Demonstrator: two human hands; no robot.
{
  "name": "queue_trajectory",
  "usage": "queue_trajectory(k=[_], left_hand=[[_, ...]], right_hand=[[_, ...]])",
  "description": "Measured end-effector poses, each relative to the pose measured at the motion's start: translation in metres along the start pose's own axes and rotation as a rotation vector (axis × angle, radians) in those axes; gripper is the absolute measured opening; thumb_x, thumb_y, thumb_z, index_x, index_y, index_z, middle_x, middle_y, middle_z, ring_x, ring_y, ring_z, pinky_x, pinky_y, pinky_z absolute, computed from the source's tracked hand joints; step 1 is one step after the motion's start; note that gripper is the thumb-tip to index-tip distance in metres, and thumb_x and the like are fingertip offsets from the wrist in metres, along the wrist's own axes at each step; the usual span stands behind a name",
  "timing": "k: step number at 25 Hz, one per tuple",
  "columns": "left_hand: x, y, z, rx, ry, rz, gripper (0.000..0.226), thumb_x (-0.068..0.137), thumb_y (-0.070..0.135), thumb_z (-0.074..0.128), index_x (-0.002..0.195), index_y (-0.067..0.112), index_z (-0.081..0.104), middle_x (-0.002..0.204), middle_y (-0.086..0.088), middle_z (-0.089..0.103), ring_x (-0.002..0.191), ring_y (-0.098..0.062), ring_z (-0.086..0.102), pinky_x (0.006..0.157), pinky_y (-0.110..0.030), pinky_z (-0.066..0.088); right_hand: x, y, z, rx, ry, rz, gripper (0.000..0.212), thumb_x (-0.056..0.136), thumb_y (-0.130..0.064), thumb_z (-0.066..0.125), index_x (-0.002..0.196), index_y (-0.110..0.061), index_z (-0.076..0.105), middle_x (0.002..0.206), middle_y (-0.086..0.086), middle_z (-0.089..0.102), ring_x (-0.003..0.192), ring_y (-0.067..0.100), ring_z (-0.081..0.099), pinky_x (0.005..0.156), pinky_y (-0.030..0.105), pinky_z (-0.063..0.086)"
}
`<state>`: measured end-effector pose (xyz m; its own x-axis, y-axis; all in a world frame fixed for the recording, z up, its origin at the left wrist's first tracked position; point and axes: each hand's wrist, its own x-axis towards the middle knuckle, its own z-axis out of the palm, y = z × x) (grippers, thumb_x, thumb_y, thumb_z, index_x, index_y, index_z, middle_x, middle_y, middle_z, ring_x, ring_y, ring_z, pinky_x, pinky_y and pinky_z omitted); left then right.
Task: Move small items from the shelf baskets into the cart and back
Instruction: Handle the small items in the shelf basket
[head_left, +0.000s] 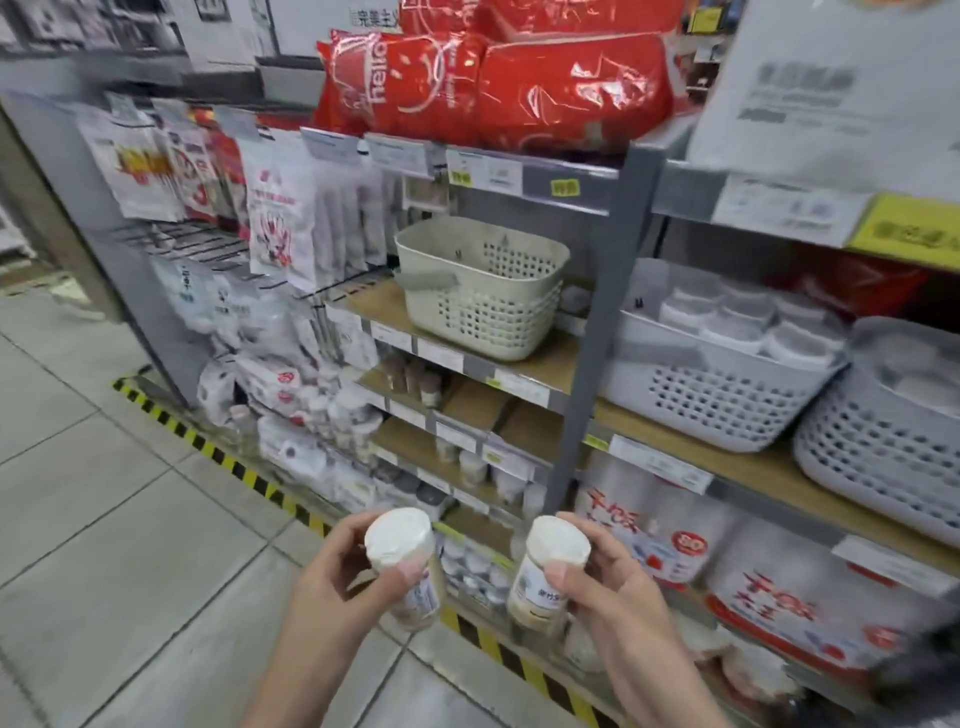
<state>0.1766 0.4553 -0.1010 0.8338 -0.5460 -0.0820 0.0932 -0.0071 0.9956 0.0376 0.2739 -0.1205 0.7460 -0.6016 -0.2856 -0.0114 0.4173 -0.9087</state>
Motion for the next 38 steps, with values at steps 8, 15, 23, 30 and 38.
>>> queue_trajectory(k=[8, 15, 23, 30, 38], left_hand=[[0.136, 0.033, -0.043, -0.062, 0.05, 0.037, 0.047, 0.049, 0.034, 0.085, 0.093, 0.027, 0.071, 0.096, 0.001, 0.071, 0.081, -0.01, 0.068, 0.062, -0.015, 0.053], [0.251, 0.067, -0.057, -0.017, 0.039, 0.092, 0.032, 0.069, 0.025, 0.072, 0.101, 0.027, 0.068, 0.096, 0.008, 0.07, 0.086, -0.014, 0.067, 0.062, -0.019, 0.052], [0.363, 0.107, -0.043, -0.003, -0.161, 0.154, 0.032, 0.062, 0.032, 0.081, 0.093, 0.033, 0.074, 0.094, 0.006, 0.073, 0.085, -0.009, 0.068, 0.064, -0.019, 0.053], [0.466, 0.136, -0.035, 0.056, -0.267, 0.305, 0.024, 0.069, 0.029, 0.08, 0.091, 0.024, 0.072, 0.092, 0.006, 0.073, 0.084, -0.005, 0.067, 0.069, -0.012, 0.051], [0.538, 0.131, 0.009, 0.592, -0.605, 0.455, 0.028, 0.068, 0.049, 0.077, 0.093, 0.042, 0.066, 0.097, 0.026, 0.067, 0.098, 0.006, 0.059, 0.089, -0.022, 0.048]], right_hand=[[0.126, -0.046, 0.056, -0.054, -0.039, -0.091, 0.084, 0.02, -0.046, 0.094, 0.097, -0.024, 0.072, 0.103, 0.002, 0.072, 0.094, 0.016, 0.067, 0.076, 0.029, 0.049], [0.21, -0.093, 0.103, -0.073, -0.073, -0.204, 0.082, 0.028, -0.046, 0.093, 0.102, -0.021, 0.07, 0.106, 0.0, 0.071, 0.099, 0.017, 0.067, 0.081, 0.031, 0.05], [0.267, -0.149, 0.122, -0.019, 0.11, -0.375, 0.079, 0.026, -0.055, 0.091, 0.096, -0.022, 0.071, 0.102, 0.004, 0.072, 0.088, 0.017, 0.069, 0.065, 0.024, 0.056], [0.328, -0.173, 0.151, -0.08, 0.271, -0.479, 0.062, 0.049, -0.05, 0.085, 0.102, -0.02, 0.07, 0.107, 0.001, 0.072, 0.1, 0.017, 0.068, 0.082, 0.031, 0.057], [0.372, -0.192, 0.153, -0.657, 0.332, -0.416, 0.023, 0.077, -0.016, 0.076, 0.088, -0.034, 0.065, 0.089, -0.019, 0.07, 0.082, -0.007, 0.064, 0.068, 0.008, 0.05]])
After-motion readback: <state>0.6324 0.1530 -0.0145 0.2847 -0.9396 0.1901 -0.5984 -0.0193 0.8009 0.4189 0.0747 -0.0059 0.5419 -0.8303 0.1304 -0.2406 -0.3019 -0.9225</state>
